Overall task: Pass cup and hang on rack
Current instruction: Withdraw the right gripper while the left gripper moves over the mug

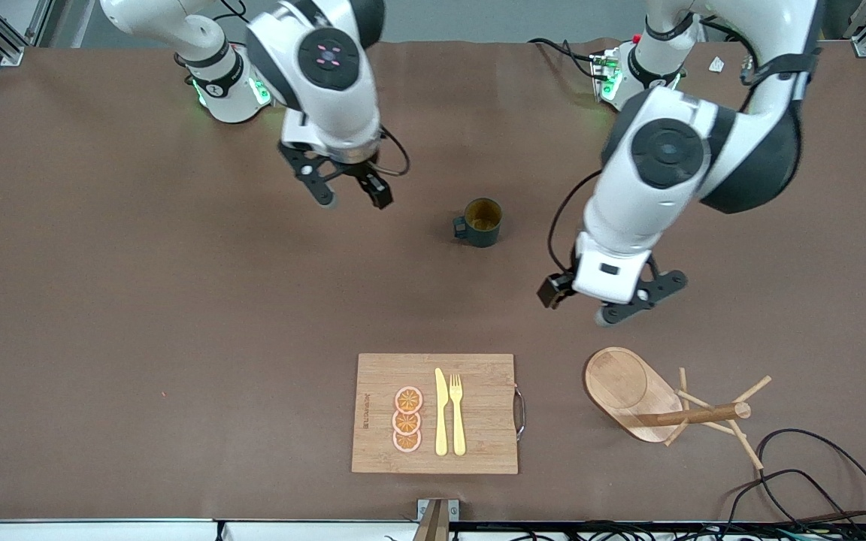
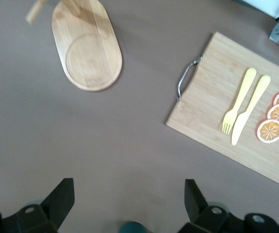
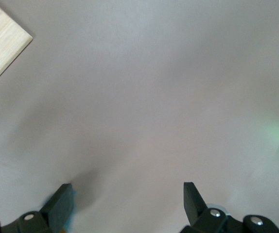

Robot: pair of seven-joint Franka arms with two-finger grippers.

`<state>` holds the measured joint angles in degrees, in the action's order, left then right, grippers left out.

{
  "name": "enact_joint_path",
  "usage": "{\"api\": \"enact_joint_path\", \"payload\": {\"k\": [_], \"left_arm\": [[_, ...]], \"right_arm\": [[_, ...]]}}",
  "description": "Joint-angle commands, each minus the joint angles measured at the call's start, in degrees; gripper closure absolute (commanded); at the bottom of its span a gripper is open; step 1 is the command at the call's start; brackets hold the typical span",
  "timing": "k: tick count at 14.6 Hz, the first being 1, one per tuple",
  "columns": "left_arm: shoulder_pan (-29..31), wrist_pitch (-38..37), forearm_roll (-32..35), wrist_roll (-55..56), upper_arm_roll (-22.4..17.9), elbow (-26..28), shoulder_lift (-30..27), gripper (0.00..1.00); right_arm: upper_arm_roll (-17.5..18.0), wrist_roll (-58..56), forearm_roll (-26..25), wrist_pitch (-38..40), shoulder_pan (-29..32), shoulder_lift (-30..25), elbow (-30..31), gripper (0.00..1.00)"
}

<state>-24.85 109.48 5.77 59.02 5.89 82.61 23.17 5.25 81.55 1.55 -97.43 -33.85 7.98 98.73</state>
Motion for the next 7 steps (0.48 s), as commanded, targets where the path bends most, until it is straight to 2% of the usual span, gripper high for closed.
{"api": "enact_joint_path", "payload": {"k": [1,4,7], "left_arm": [[-4.66,0.21,2.05,6.62,-0.35,-0.87,2.75,0.00],[-8.97,0.21,5.99,12.94,-0.17,-0.79,4.07,0.00],[-14.68,0.12,7.23,22.95,-0.70,-0.87,6.62,0.00]], "right_arm": [[0.73,-27.05,-0.23,3.28,7.81,-8.66,6.65,0.00],[0.64,-44.24,-0.76,4.53,14.49,-13.15,10.24,0.00],[0.64,-59.88,-1.37,4.62,23.53,-15.70,11.22,0.00]]}}
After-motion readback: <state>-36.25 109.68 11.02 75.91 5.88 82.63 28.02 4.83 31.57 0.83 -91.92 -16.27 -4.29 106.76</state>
